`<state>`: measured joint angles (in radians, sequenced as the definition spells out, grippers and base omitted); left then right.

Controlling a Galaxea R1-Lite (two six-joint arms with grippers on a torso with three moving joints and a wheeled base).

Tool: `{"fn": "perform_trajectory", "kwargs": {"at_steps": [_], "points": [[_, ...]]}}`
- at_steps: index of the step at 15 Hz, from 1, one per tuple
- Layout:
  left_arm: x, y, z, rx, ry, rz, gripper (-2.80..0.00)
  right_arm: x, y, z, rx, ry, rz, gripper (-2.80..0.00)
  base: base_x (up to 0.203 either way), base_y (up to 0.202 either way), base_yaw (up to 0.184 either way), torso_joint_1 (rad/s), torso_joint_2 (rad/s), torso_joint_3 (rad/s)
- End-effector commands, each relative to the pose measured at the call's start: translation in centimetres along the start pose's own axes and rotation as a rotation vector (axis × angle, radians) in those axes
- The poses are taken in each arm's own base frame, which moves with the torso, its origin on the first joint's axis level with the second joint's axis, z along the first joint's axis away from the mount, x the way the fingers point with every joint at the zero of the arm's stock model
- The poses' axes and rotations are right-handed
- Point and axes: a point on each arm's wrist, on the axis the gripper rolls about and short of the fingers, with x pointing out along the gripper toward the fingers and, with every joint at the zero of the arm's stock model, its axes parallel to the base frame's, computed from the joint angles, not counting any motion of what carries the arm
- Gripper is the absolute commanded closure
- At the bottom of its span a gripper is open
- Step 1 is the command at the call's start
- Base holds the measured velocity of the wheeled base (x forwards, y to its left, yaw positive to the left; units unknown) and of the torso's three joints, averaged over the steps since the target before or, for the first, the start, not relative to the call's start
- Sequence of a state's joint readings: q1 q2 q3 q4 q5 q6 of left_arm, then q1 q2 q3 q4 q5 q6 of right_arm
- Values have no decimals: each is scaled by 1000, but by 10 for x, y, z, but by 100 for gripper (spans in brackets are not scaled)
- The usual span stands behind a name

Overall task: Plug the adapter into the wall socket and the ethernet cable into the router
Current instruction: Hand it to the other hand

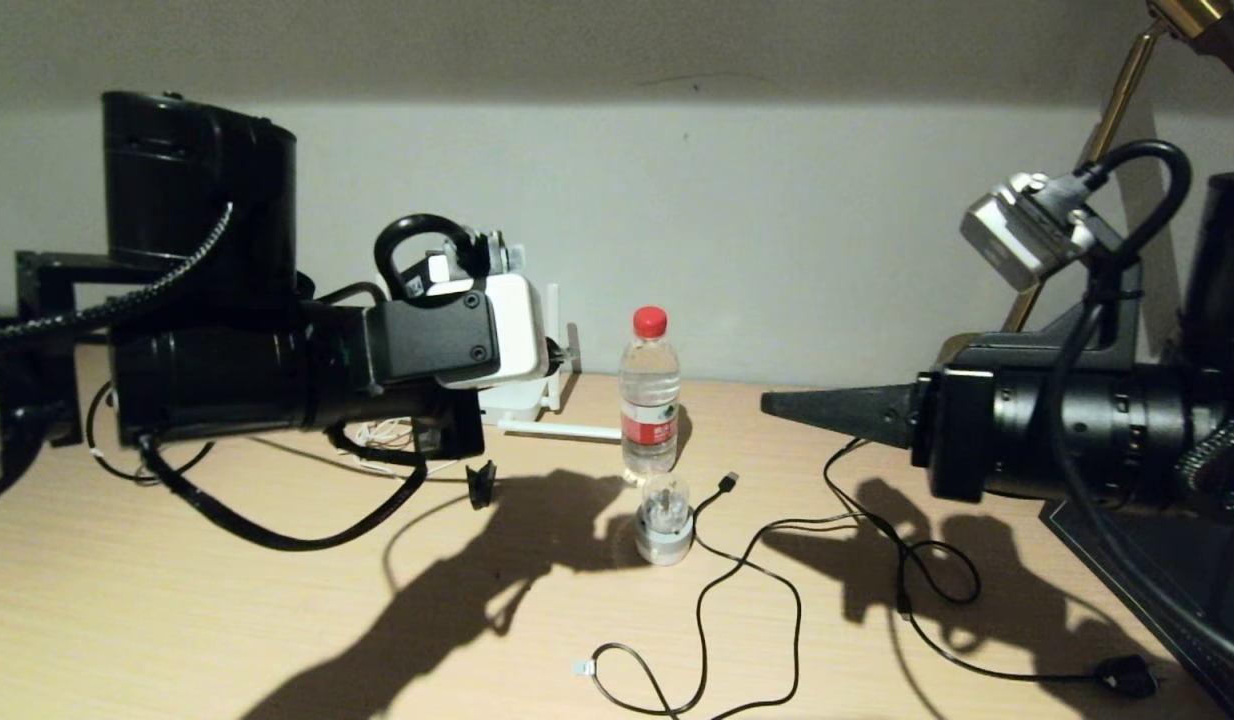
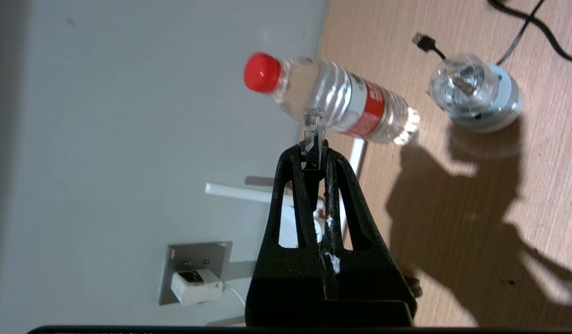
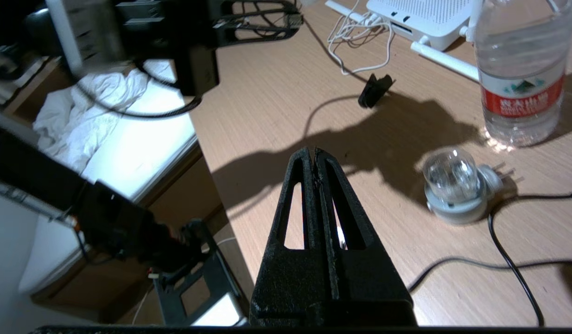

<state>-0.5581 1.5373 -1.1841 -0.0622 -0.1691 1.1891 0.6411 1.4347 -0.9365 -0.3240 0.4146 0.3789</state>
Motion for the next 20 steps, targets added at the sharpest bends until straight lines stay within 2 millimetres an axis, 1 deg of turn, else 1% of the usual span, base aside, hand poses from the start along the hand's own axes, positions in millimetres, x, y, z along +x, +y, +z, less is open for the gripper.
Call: {"fn": "perform_trajectory", "kwargs": {"at_steps": [1, 4, 6, 9, 12, 13, 16, 18, 20], "points": [[-7, 1, 10, 19, -37, 13, 0, 33, 5, -4, 2, 36, -2, 0, 0, 0, 0, 0, 0, 0], [-7, -5, 21, 33, -78, 2, 0, 53, 4, -12, 7, 71, -5, 0, 0, 0, 0, 0, 0, 0], [-6, -5, 23, 36, -86, 8, 0, 62, 7, -11, -17, 19, 14, 0, 0, 0, 0, 0, 0, 0], [-2, -6, 27, 40, -94, 5, 0, 61, 10, 2, -27, -55, -25, 0, 0, 0, 0, 0, 0, 0], [12, -1, 33, 48, -113, 31, 0, 52, 13, 6, -33, -83, -44, 0, 0, 0, 0, 0, 0, 0], [15, 2, 37, 51, -125, 39, 0, 46, 16, 8, -36, -97, -50, -280, 0, 0, 0, 0, 0, 0], [18, 2, 38, 52, -130, 40, 0, 28, 20, 9, -39, -116, -59, -280, 0, 0, 0, 0, 0, 0], [23, 0, 43, 59, -149, 44, 0, 27, 20, 8, -36, -117, -58, -280, 0, 0, 0, 0, 0, 0], [23, 0, 45, 59, -153, 50, 0, 27, 19, 8, -36, -115, -59, -280, 0, 0, 0, 0, 0, 0]]}}
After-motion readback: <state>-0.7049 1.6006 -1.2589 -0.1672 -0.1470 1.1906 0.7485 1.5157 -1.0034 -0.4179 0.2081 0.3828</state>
